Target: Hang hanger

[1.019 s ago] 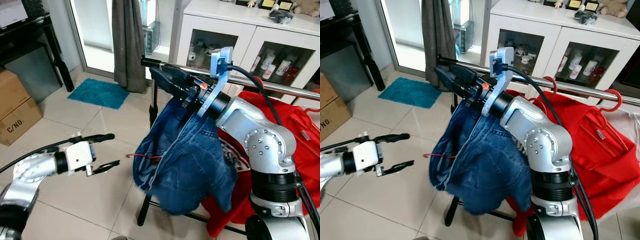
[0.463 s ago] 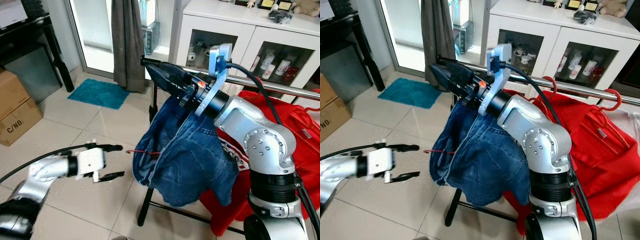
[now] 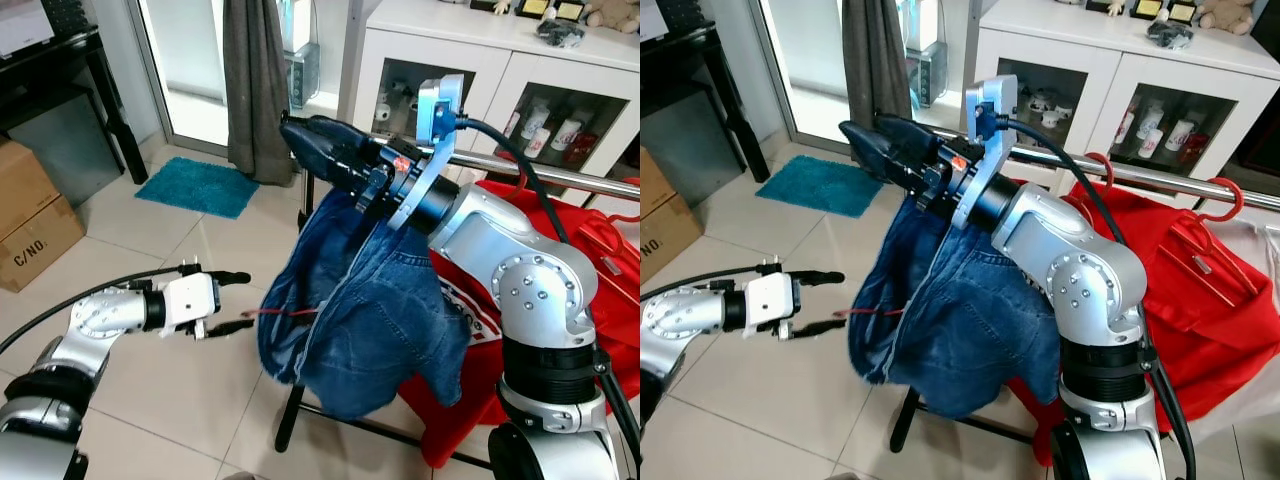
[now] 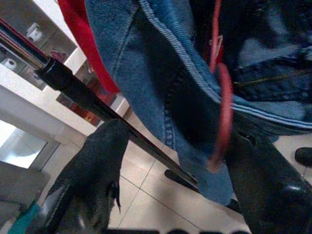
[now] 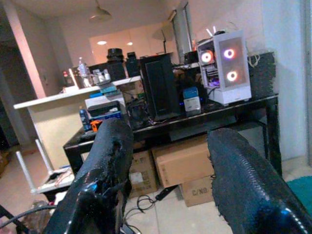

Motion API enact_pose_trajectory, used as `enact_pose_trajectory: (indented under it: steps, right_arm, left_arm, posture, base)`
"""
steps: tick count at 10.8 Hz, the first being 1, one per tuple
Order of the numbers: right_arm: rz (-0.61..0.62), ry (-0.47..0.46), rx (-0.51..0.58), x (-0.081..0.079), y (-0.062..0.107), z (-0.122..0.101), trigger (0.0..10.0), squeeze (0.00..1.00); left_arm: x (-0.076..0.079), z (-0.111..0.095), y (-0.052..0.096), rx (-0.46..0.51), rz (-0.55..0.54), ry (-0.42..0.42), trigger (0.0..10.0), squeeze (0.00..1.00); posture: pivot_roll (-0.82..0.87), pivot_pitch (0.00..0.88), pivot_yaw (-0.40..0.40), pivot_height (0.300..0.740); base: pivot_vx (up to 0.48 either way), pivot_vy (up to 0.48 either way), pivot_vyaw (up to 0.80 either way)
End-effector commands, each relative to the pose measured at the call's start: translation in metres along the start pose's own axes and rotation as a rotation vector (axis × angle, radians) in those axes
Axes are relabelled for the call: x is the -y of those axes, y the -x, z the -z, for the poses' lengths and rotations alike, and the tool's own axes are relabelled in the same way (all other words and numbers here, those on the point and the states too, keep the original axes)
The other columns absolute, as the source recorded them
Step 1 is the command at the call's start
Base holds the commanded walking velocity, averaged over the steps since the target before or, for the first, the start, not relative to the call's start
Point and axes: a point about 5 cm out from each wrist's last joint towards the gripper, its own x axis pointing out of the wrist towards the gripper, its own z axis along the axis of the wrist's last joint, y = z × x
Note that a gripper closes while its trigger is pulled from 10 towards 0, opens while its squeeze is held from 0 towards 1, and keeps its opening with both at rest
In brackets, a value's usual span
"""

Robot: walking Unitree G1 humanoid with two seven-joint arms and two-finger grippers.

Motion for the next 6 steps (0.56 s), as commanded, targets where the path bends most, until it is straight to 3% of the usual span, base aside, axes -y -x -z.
enact_pose_trajectory:
  steps: [1,6]
  right_arm:
    - [-0.050,0.036,0.015,-0.010,-0.003,-0.010,0.0,1.00]
    - [-0.059,0.048,0.023,-0.013,-0.003,-0.016,0.0,1.00]
  left_arm:
    - [0.001,-0.003,-0.006,0.011,0.034,-0.017,0.0,0.00]
    - [0.006,-0.005,-0.017,0.031,0.082,-0.012,0.0,0.00]
  posture:
    - [-0.10,0.000,-0.011,0.740]
    - [-0.10,0.000,-0.008,0.740]
  base:
    - [0.000,0.000,0.00]
    - [0.000,0.000,0.00]
